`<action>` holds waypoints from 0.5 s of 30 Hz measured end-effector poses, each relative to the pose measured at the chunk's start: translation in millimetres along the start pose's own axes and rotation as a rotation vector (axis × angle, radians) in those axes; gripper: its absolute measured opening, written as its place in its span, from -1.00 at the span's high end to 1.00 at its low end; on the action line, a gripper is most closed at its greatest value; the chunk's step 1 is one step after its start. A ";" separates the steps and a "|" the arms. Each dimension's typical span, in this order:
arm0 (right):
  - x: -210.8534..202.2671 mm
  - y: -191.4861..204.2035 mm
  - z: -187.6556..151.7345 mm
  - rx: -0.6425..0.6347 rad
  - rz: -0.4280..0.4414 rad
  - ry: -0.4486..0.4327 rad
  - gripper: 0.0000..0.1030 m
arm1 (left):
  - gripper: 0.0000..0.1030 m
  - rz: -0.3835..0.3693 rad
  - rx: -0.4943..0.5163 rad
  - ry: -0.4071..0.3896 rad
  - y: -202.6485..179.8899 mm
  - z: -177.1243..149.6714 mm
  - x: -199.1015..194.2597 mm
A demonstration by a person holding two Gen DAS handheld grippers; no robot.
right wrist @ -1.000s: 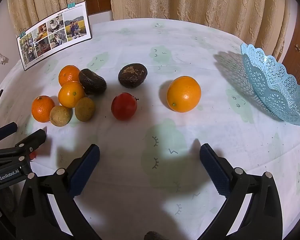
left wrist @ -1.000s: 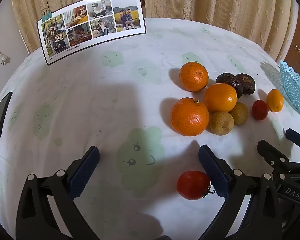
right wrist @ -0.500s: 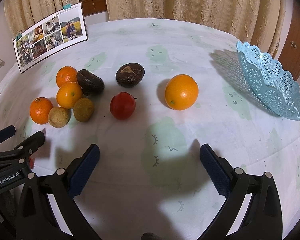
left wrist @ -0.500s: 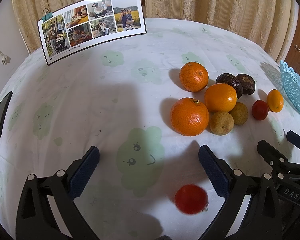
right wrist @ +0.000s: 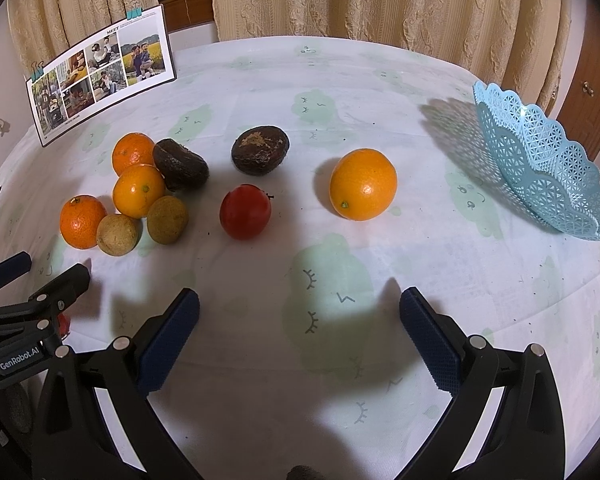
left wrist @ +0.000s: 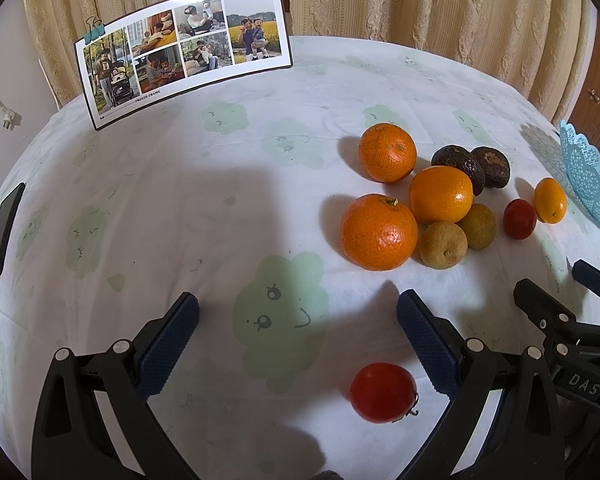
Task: Organize fruits
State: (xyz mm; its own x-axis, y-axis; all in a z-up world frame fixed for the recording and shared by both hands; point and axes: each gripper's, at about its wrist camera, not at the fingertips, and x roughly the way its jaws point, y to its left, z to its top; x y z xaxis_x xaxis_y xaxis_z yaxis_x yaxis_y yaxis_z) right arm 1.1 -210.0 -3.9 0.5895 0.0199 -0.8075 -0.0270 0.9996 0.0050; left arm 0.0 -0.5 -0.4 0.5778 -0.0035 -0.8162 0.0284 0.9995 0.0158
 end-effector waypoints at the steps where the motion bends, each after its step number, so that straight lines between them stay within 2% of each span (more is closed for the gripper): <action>1: 0.2 -0.3 0.0 -0.001 0.001 0.002 -0.96 | -0.91 -0.003 0.001 0.006 0.2 0.6 0.3; 15: 0.3 -0.3 0.4 -0.006 0.009 0.004 -0.96 | -0.91 -0.020 0.000 0.003 3.5 1.6 -1.3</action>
State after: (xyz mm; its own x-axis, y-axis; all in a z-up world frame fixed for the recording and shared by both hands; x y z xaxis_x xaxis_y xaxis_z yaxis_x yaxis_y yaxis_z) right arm 1.6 -210.3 -3.9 0.5862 0.0287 -0.8097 -0.0370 0.9993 0.0086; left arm 0.6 2.9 1.6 0.5746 -0.0234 -0.8181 0.0399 0.9992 -0.0005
